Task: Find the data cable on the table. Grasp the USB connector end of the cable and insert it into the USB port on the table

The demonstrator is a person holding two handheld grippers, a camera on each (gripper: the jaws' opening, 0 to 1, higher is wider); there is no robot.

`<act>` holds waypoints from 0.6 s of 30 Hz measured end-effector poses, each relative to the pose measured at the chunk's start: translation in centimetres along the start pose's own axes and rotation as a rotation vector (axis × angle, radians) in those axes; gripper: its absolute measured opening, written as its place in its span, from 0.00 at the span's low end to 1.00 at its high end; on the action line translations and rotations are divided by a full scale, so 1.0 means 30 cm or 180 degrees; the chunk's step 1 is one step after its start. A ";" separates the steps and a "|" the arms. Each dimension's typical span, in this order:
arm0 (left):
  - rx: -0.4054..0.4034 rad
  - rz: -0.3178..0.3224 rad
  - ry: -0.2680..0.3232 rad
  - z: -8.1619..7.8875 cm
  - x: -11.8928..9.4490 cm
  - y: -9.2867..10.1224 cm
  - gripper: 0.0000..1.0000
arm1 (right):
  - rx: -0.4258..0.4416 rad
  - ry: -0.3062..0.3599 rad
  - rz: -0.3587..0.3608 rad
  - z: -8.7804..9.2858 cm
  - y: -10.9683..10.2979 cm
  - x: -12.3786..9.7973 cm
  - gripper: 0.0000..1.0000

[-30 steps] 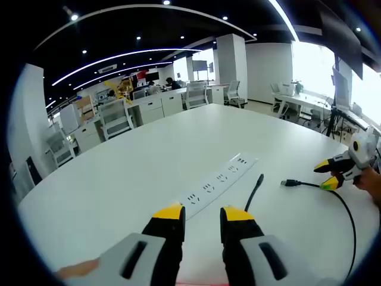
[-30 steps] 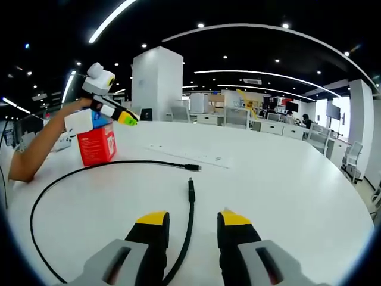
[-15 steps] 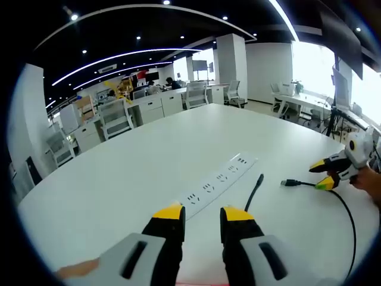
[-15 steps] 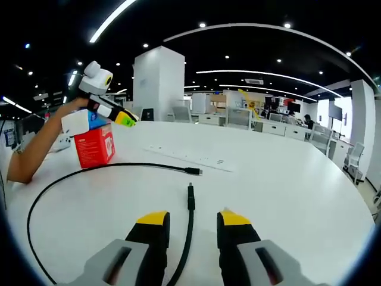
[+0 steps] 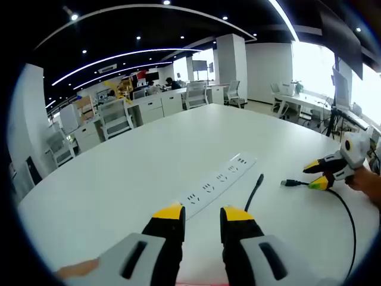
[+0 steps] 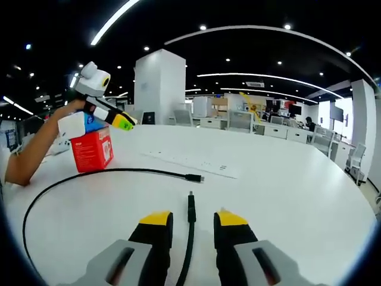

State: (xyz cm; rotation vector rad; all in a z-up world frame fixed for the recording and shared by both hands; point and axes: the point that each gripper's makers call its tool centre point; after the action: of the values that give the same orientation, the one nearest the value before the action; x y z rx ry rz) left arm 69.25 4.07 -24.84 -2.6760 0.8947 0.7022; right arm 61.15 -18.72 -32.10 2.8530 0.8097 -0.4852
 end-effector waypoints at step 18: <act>-0.0001 0.0001 0.0000 0.001 0.002 0.003 0.24 | -0.0038 0.0123 0.0002 0.002 0.005 0.052 0.27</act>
State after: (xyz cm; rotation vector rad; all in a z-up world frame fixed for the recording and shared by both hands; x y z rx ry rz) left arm 69.22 3.97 -24.89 -2.6763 0.8950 0.7028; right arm 62.48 -18.11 -32.68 2.8600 0.8152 -0.4252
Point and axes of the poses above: the point that each gripper's makers call its tool centre point, and the gripper's own axes: x roughly forward along the fingers, y roughly to its right, z roughly out of its underside, and after that the axes turned 1 degree about z, right-handed
